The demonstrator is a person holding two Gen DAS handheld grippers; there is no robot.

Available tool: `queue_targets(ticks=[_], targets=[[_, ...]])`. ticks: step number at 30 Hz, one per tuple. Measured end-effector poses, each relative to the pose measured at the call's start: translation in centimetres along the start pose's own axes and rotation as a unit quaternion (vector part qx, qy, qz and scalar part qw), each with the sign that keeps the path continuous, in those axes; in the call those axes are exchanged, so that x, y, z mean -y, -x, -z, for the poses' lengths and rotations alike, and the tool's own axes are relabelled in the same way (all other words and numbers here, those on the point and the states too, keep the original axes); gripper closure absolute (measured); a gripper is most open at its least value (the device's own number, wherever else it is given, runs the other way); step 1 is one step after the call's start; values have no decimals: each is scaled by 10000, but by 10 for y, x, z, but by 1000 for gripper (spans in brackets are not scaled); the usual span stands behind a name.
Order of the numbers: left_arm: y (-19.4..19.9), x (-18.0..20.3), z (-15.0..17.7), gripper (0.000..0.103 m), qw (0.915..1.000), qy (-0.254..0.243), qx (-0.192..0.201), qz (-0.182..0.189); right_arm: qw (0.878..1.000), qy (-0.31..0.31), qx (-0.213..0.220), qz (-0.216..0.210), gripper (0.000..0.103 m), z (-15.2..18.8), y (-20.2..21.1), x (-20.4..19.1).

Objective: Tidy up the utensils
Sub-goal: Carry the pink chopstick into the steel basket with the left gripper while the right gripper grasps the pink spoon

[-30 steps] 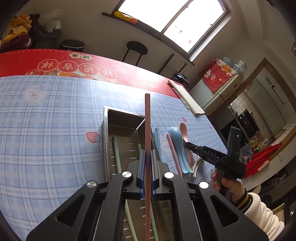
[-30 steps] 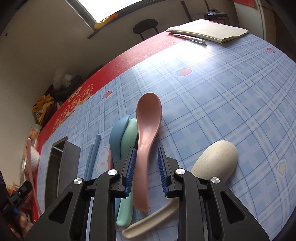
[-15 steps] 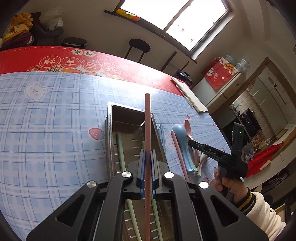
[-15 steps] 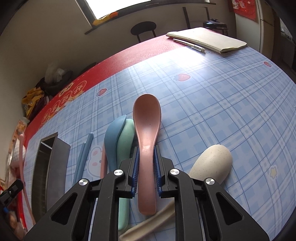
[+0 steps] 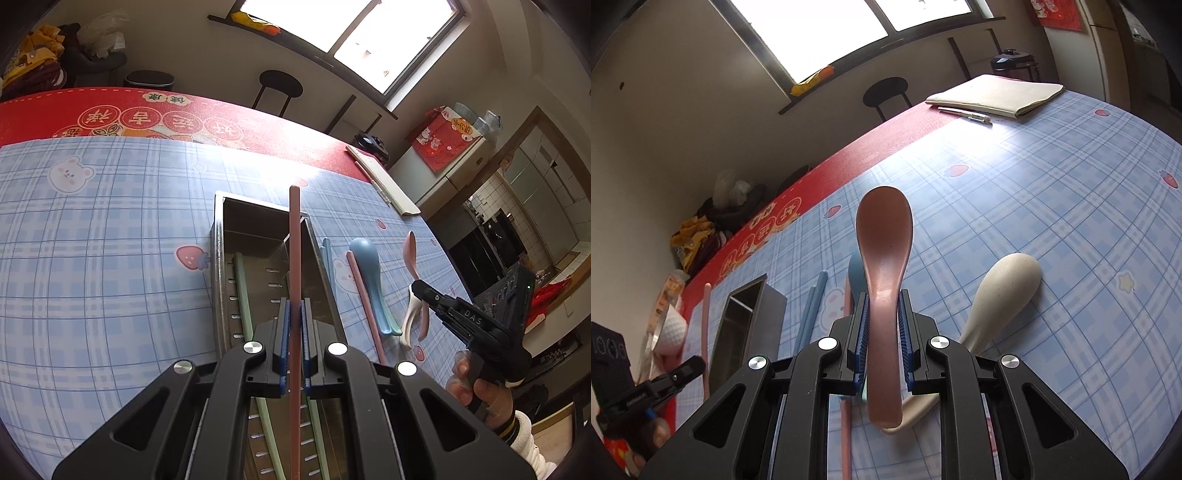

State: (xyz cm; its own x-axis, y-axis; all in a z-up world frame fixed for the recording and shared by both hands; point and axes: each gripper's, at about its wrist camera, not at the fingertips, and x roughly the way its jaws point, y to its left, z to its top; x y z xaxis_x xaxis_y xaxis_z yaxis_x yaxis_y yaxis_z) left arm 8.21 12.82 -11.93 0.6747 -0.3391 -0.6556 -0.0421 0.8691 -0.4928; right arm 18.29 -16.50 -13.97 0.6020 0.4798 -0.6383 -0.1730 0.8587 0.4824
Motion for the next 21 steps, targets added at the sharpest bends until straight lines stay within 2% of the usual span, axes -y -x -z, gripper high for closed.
queue_targets(ticks=[7, 21], targets=[[-8, 3, 1, 97, 9997, -27, -111, -193, 9991, 399, 135, -93, 88, 12, 19, -13], [-9, 2, 6, 97, 9942, -365, -524, -869, 9988, 258, 181, -386, 88, 19, 28, 1]])
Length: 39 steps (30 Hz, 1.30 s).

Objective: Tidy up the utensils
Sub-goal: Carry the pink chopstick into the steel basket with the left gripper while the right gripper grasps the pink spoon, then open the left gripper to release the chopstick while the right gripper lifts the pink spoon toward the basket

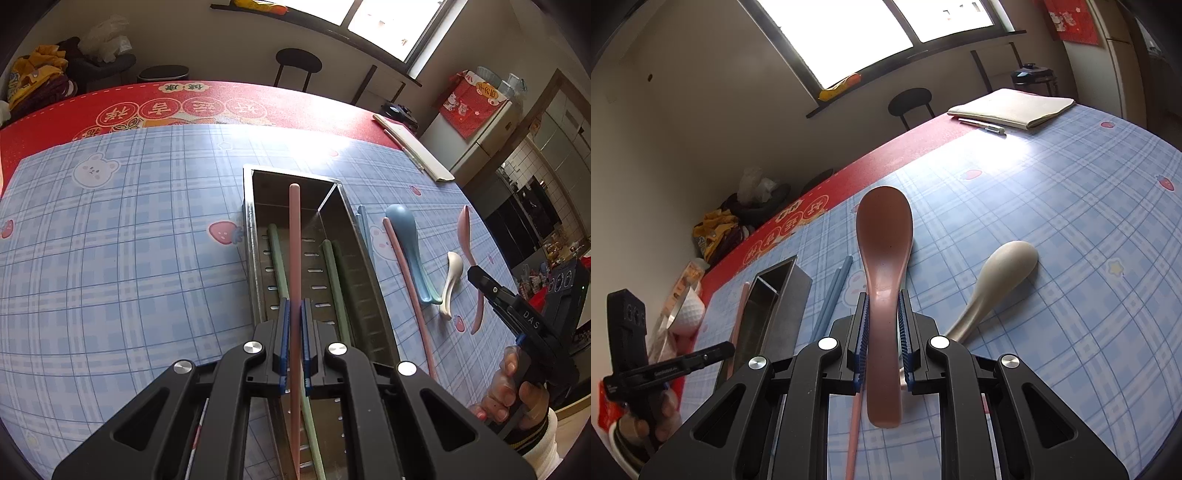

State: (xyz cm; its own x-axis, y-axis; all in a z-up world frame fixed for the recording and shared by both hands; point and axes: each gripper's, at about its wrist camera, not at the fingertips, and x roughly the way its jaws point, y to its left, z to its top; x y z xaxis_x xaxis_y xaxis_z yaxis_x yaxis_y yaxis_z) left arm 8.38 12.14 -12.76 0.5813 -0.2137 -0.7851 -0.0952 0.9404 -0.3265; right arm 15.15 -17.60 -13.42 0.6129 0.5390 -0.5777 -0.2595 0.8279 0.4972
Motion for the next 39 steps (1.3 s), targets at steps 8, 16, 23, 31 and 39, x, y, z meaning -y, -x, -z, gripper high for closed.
queue_targets(ticks=[8, 16, 23, 31, 39], targets=[[-9, 9, 2, 97, 9992, -175, -138, -335, 9998, -67, 18, -169, 88, 3, 3, 2], [-14, 17, 3, 97, 9972, -405, -176, -600, 9998, -90, 54, -181, 88, 3, 8, 8], [-17, 23, 4, 97, 9961, -543, -188, -673, 9998, -133, 28, -168, 88, 5, 9, 11], [-17, 28, 6, 97, 9944, -693, -138, -780, 9998, -121, 33, -164, 88, 6, 10, 9], [-5, 37, 7, 95, 9912, -978, 145, -880, 9999, -49, 8, -162, 88, 6, 9, 2]])
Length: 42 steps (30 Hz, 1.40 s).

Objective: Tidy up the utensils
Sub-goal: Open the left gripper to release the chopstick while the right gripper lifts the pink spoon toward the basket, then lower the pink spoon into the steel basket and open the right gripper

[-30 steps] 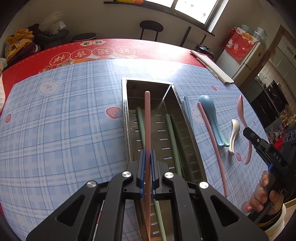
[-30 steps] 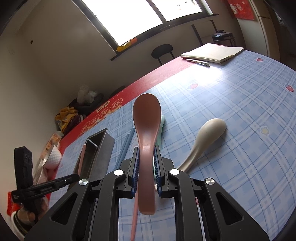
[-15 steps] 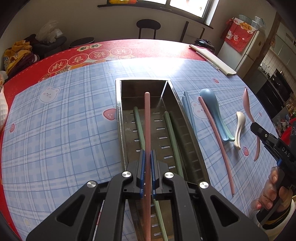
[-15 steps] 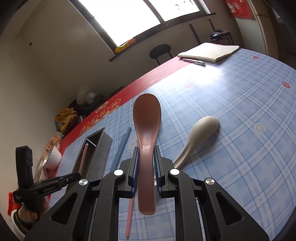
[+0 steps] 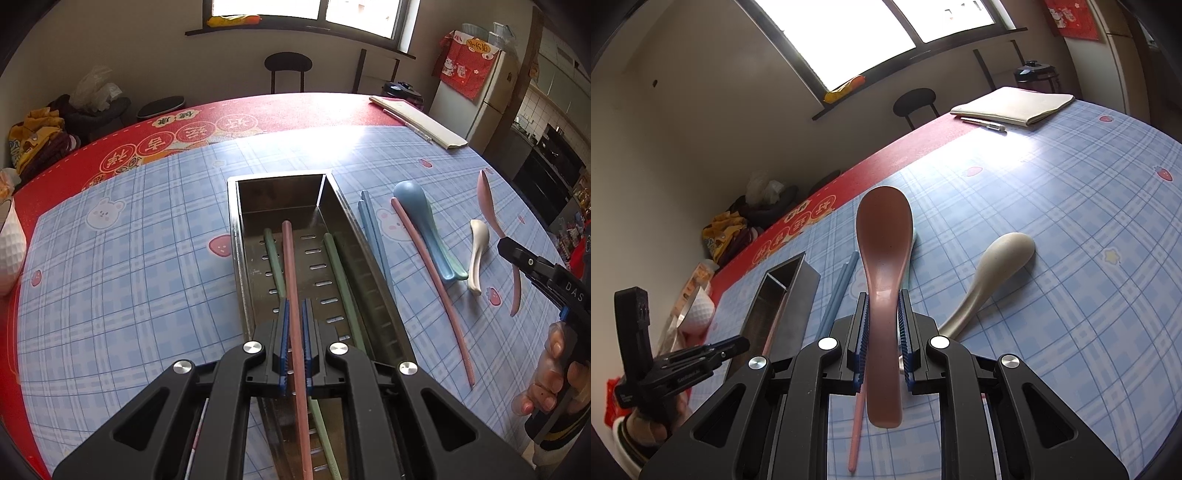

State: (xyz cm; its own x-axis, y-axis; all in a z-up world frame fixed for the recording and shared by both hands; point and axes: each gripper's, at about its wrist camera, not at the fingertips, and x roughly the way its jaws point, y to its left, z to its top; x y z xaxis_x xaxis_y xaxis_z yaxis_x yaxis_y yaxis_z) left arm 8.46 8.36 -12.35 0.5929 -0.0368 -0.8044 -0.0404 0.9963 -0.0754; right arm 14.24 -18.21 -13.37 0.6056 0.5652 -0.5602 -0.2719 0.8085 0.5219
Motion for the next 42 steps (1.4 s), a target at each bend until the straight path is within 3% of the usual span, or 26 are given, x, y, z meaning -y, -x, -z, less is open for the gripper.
queue_targets(ticks=[2, 4, 8, 10, 12, 17, 21, 32, 42], targets=[[8, 2, 0, 88, 9998, -118, 175, -64, 10000, 30, -18, 7, 88, 0, 0, -2], [16, 4, 0, 67, 9987, -257, 405, -181, 10000, 57, -43, 19, 88, 1, -1, -4], [32, 4, 3, 45, 9945, -467, 862, -369, 9999, 107, -96, 43, 88, 3, 0, -9], [37, 0, 6, 22, 9925, -476, 1047, -425, 9998, 130, -138, 53, 88, 4, -1, -12], [42, -4, 9, 7, 9894, -422, 1263, -582, 9997, 166, -185, 64, 88, 5, -3, -16], [40, -19, 14, 6, 9881, -320, 1376, -602, 9990, 261, -344, 106, 88, 6, -10, -30], [39, -30, 18, 6, 9845, -321, 1500, -853, 9982, 301, -515, 113, 88, 6, -20, -45], [45, -58, 21, 6, 9817, 118, 1660, -921, 9938, 379, -1043, 36, 87, -1, -69, -116], [49, -68, 21, 6, 9807, 336, 1690, -928, 9877, 511, -1401, 467, 87, 3, -107, -143]])
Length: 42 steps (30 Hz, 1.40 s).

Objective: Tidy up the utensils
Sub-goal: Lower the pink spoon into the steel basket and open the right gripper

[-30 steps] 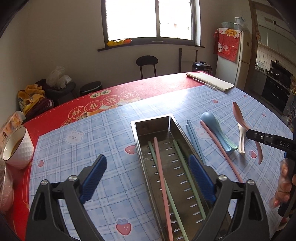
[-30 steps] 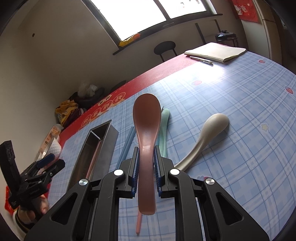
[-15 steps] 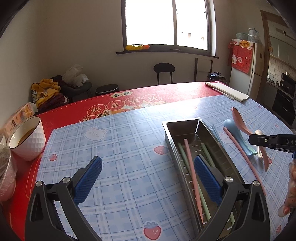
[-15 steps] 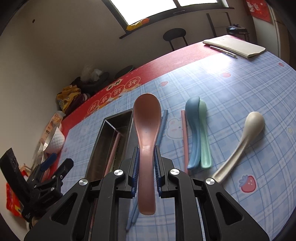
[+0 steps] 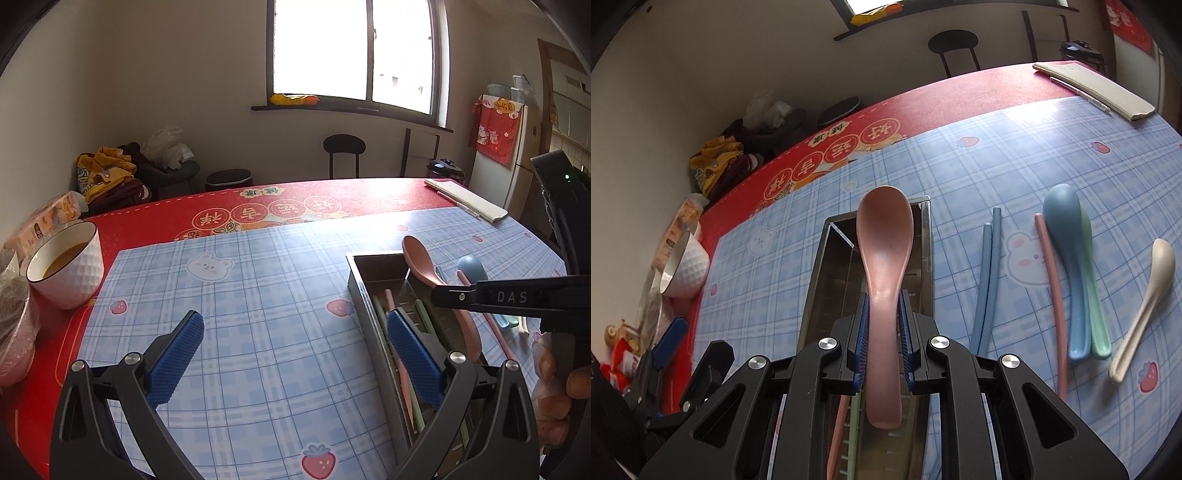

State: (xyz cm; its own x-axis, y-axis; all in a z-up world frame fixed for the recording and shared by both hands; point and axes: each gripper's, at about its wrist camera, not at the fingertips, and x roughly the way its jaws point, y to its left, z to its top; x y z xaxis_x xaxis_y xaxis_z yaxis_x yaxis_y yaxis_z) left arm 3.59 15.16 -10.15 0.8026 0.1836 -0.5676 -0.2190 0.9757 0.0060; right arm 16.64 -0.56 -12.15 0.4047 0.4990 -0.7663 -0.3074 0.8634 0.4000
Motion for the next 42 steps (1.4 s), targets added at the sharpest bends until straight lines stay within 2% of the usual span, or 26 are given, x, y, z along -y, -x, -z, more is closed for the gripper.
queue_targets(ticks=[9, 42], targets=[[0, 1, 1, 6, 10000, -8, -43, 8, 9996, 90, -119, 231, 87, -1, -10, -6], [0, -4, -1, 6, 9999, 127, -56, -20, 9975, 502, -153, 477, 86, 2, -14, -20]])
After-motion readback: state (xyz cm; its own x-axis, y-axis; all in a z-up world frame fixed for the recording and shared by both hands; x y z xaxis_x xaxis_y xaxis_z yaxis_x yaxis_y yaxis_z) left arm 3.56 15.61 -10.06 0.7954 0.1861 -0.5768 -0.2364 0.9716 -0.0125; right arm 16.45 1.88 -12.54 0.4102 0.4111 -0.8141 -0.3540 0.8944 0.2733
